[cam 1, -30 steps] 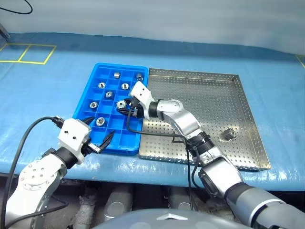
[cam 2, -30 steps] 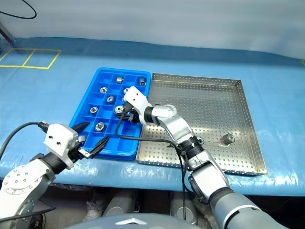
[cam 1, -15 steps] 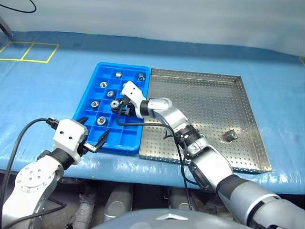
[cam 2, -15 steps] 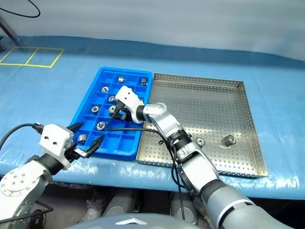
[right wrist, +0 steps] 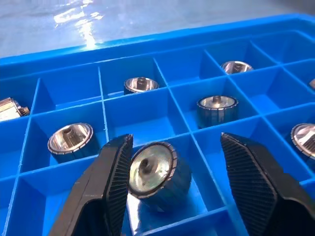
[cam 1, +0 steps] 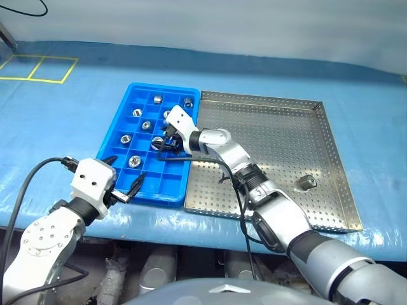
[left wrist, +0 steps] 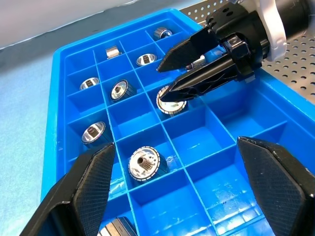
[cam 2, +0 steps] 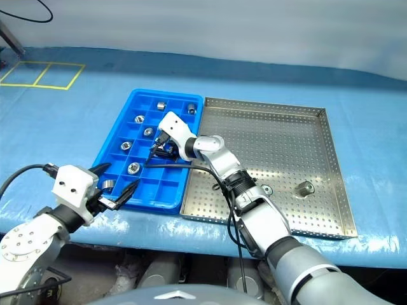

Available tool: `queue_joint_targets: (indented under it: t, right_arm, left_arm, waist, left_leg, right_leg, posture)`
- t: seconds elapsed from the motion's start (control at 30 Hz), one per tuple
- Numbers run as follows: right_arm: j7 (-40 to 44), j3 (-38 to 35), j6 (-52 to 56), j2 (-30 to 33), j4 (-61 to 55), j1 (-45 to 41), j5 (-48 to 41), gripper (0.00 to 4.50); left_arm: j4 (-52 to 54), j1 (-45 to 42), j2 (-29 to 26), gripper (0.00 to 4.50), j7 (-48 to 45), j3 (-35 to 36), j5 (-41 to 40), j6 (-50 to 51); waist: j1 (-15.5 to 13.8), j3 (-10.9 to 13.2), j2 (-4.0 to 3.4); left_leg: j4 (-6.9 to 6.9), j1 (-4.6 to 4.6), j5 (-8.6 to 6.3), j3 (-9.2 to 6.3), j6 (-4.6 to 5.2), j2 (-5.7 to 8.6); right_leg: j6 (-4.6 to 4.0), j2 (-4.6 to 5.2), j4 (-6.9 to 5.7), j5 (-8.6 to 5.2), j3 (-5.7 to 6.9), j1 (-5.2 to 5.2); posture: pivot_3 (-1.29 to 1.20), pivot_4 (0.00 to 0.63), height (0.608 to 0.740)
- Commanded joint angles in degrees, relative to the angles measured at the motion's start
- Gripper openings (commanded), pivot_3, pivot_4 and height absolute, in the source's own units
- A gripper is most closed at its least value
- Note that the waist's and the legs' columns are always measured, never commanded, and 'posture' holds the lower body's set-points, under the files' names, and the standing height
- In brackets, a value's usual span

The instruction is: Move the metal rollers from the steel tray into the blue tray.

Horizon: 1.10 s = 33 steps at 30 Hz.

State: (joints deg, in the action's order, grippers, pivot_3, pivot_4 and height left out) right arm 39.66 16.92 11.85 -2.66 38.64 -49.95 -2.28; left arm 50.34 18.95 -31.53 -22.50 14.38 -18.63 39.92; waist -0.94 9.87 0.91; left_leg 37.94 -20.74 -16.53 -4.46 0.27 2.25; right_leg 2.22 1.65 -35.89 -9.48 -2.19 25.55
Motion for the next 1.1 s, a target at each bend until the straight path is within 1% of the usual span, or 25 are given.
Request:
queue_joint_targets:
  t: [0.03, 0.13, 0.23, 0.4, 0.5, 0.53, 0.57, 0.63, 0.77, 0.8, 0.87, 0.97, 1.1]
  right_arm:
    - [-0.5, -2.3, 0.8, 0.7, -8.2, 1.5, -1.4, 2.92]
    - [-1.2, -4.0, 3.1, 3.1, -16.2, 4.2, -2.4, 2.92]
    - [-1.1, -4.8, 5.7, 8.0, -25.6, 8.3, -2.0, 2.92]
    - [0.1, -6.2, 10.6, 20.0, -39.9, 16.8, -0.2, 2.92]
    - [4.8, -7.9, 13.4, 29.9, -49.2, 24.4, -1.6, 2.92]
    - [5.8, -8.7, 14.5, 32.3, -51.7, 26.5, -2.5, 2.92]
    - [6.3, -9.4, 15.5, 34.1, -53.9, 28.4, -3.2, 2.92]
    - [7.2, -11.3, 17.6, 37.6, -58.1, 32.4, -4.4, 2.92]
    - [7.2, -14.2, 21.0, 40.8, -63.5, 37.7, -6.7, 2.92]
    - [6.9, -14.9, 21.8, 41.2, -64.3, 38.8, -7.3, 2.92]
    - [6.2, -15.9, 23.2, 42.1, -65.2, 40.9, -7.4, 2.92]
    - [5.5, -16.7, 24.8, 42.4, -66.2, 43.1, -8.5, 2.92]
    - [4.6, -17.3, 26.7, 41.0, -65.3, 45.0, -10.7, 2.92]
  left_arm:
    - [1.4, -1.8, -0.2, 4.34, 0.0, -1.0, 0.1, -0.8]
    - [0.5, -4.2, -0.1, 4.34, -0.4, -3.0, -0.2, -1.2]
    - [-1.0, -8.2, 0.7, 4.34, -0.7, -6.5, -0.6, -1.6]
    - [-4.9, -15.5, 1.9, 4.34, -2.7, -13.2, -0.7, -2.5]
    - [-9.1, -21.6, 2.0, 4.34, -5.5, -17.9, -0.2, -3.4]
    - [-10.4, -23.3, 1.9, 4.34, -6.5, -19.2, 0.0, -3.9]
    - [-11.6, -24.9, 1.8, 4.34, -7.5, -20.3, 0.1, -4.2]
    - [-14.3, -28.0, 1.4, 4.34, -9.9, -22.9, 0.8, -5.3]
    - [-18.7, -32.2, 0.5, 4.34, -13.5, -26.6, 2.5, -7.3]
    - [-19.6, -33.1, 0.3, 4.34, -14.1, -27.5, 3.1, -7.9]
    - [-21.3, -34.5, 0.5, 4.34, -15.2, -29.1, 4.1, -8.8]
    - [-22.2, -35.3, 1.3, 4.34, -16.2, -30.3, 4.2, -9.6]
    - [-22.1, -34.9, 2.1, 4.34, -16.5, -30.6, 4.4, -9.8]
  waist:
    - [0.0, 0.0, 0.00]
    - [-0.1, 0.0, 0.00]
    - [-0.4, 0.0, 0.02]
    - [-0.1, 0.0, 0.04]
    - [0.2, 0.0, 0.04]
    - [0.5, 0.0, 0.03]
    - [0.9, 0.0, 0.04]
    - [2.2, 0.0, 0.03]
    - [4.4, 0.0, 0.04]
    - [4.9, 0.0, 0.04]
    - [5.3, 0.0, 0.04]
    - [5.8, 0.0, 0.05]
    - [6.1, 0.0, 0.05]
  left_leg:
    - [0.00, 0.00, 0.00, -0.03, 0.00, 0.00]
    - [0.03, -0.01, 0.00, -0.04, 0.00, -0.01]
    - [0.06, -0.04, 0.01, -0.10, 0.02, 0.02]
    - [0.12, -0.05, 0.00, -0.07, 0.04, 0.05]
    - [0.13, -0.08, -0.01, -0.01, 0.05, 0.04]
    - [0.14, -0.09, -0.02, 0.03, 0.08, 0.04]
    - [0.15, -0.09, -0.15, 0.08, 0.31, 0.03]
    - [0.19, -0.07, -0.18, 0.13, 0.35, 0.01]
    - [0.26, 0.05, -0.22, 0.41, 0.44, -0.12]
    - [0.28, 0.05, -0.23, 0.50, 0.45, -0.17]
    - [0.33, 0.10, -0.25, 0.68, 0.49, -0.25]
    - [0.50, 0.09, -0.29, 0.90, 0.57, -0.30]
    - [0.82, 0.04, -0.40, 1.00, 0.75, -0.33]
  right_leg:
    - [0.00, 0.00, 0.00, 0.00, 0.02, -0.02]
    - [0.01, 0.03, 0.00, 0.01, 0.02, -0.03]
    - [0.03, 0.09, 0.02, 0.02, 0.05, -0.07]
    - [0.07, 0.12, 0.06, 0.04, 0.05, -0.12]
    - [0.07, 0.10, 0.08, 0.03, 0.05, -0.12]
    - [0.07, 0.10, 0.08, 0.03, 0.05, -0.12]
    - [0.07, 0.09, 0.09, 0.03, 0.05, -0.13]
    - [0.08, 0.08, 0.08, 0.03, 0.02, -0.14]
    - [0.20, 0.02, 0.05, 0.04, -0.18, -0.15]
    - [0.44, -0.02, 0.04, -0.07, -0.21, -0.16]
    - [0.52, -0.11, 0.02, -0.05, -0.34, -0.18]
    - [0.60, -0.17, 0.02, -0.01, -0.40, -0.24]
    - [0.72, -0.20, 0.01, 0.06, -0.54, -0.26]
  posture:
    - [0.16, 0.150, 0.740]
    - [0.15, 0.150, 0.740]
    - [0.12, 0.150, 0.740]
    - [0.05, 0.150, 0.740]
    - [-0.01, 0.150, 0.740]
    - [-0.05, 0.150, 0.740]
    - [-0.06, 0.150, 0.740]
    - [-0.09, 0.150, 0.740]
    - [-0.14, 0.150, 0.740]
    - [-0.15, 0.150, 0.740]
    - [-0.16, 0.150, 0.740]
    - [-0.17, 0.150, 0.740]
    - [-0.17, 0.150, 0.740]
